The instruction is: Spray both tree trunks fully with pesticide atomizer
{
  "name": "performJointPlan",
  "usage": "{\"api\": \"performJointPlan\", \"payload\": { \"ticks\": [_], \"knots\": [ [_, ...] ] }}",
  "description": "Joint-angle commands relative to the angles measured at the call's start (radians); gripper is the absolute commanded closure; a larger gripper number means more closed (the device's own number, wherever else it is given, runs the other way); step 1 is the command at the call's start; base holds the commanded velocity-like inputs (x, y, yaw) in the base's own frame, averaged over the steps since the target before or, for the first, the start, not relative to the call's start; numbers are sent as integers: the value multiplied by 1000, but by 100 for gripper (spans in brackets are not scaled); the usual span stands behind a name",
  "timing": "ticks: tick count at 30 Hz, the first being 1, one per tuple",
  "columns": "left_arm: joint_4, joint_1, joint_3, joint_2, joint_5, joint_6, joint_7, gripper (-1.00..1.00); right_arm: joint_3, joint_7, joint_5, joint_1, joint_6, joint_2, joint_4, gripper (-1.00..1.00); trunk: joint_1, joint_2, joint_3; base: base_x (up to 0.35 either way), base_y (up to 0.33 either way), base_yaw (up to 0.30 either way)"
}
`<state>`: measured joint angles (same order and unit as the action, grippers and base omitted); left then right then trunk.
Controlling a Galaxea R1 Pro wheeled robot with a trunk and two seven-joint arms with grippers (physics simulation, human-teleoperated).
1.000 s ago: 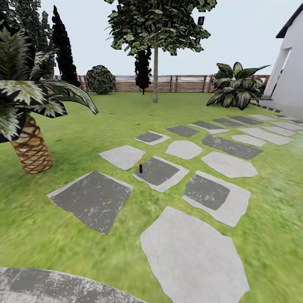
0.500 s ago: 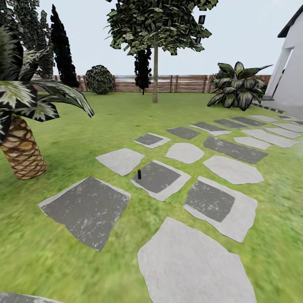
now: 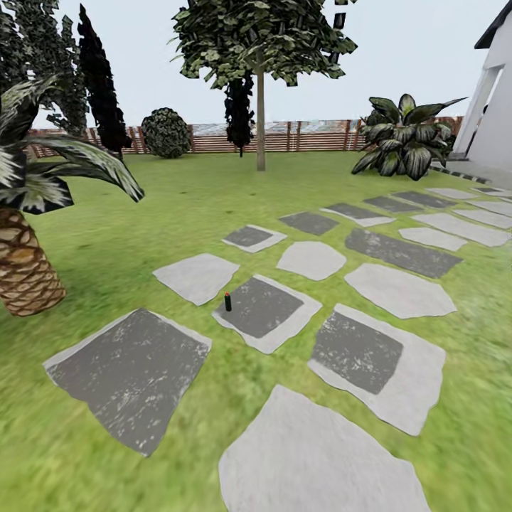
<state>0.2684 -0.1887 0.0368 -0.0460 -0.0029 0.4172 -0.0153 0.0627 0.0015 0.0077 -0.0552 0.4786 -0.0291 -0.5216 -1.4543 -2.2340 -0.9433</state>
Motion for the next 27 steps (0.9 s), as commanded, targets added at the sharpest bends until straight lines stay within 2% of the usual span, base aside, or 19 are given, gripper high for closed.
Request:
{"api": "performJointPlan", "payload": {
  "ticks": [1, 27],
  "knots": [
    [0, 0, 0, 0, 0, 0, 0, -100, 0, 0, 0, 0, 0, 0, 0, -100, 0, 0, 0, 296, -143, 0],
    [0, 0, 1, 0, 0, 0, 0, -100, 0, 0, 0, 0, 0, 0, 0, -100, 0, 0, 0, 295, -143, 0]
  ]
}}
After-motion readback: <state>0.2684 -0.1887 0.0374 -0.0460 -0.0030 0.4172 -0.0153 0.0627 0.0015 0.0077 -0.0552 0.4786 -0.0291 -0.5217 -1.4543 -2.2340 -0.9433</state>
